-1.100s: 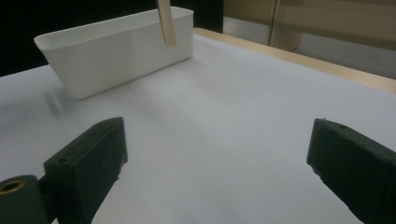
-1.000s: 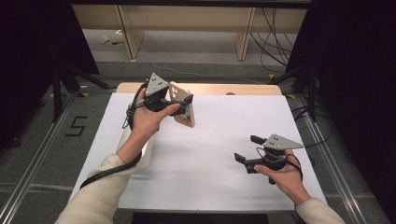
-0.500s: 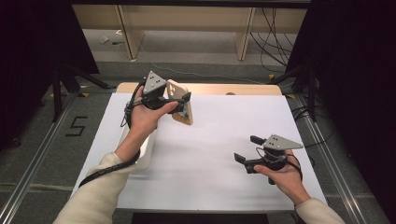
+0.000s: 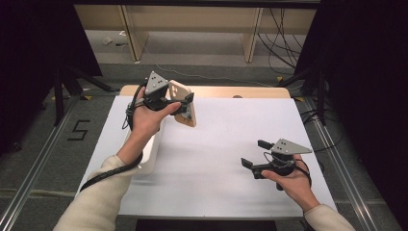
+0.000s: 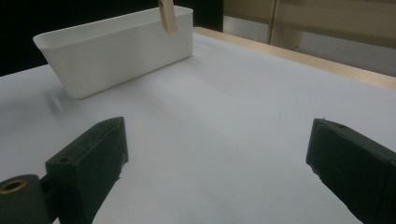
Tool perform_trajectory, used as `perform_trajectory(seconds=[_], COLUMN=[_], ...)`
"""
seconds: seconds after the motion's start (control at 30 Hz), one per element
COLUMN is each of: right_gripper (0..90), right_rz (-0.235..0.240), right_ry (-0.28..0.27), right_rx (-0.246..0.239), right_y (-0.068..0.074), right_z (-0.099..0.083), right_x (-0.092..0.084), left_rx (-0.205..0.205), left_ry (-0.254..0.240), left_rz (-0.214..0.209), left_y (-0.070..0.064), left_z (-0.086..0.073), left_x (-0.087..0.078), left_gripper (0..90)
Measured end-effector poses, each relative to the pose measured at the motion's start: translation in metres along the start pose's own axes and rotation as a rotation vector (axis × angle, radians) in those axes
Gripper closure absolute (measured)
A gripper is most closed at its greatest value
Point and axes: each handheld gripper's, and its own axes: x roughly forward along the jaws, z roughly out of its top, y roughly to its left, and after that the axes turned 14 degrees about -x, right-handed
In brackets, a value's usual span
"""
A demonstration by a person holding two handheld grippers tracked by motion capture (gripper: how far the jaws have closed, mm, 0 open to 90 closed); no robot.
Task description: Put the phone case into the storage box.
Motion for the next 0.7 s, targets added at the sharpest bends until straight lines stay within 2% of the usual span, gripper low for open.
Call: perform_trajectory(seconds=[0.7], right_gripper=[6.5], right_rz=[-0.001], right_ry=[-0.002], right_rx=[0.0], right_y=[-0.0001], right_z=[0.0], right_x=[0.0], left_rx=[0.002], left_ry=[-0.011], left_rz=[0.022], left_y=[0.0077], left_z=[0.0083], left_x=[-0.0007], left_gripper=[9.4])
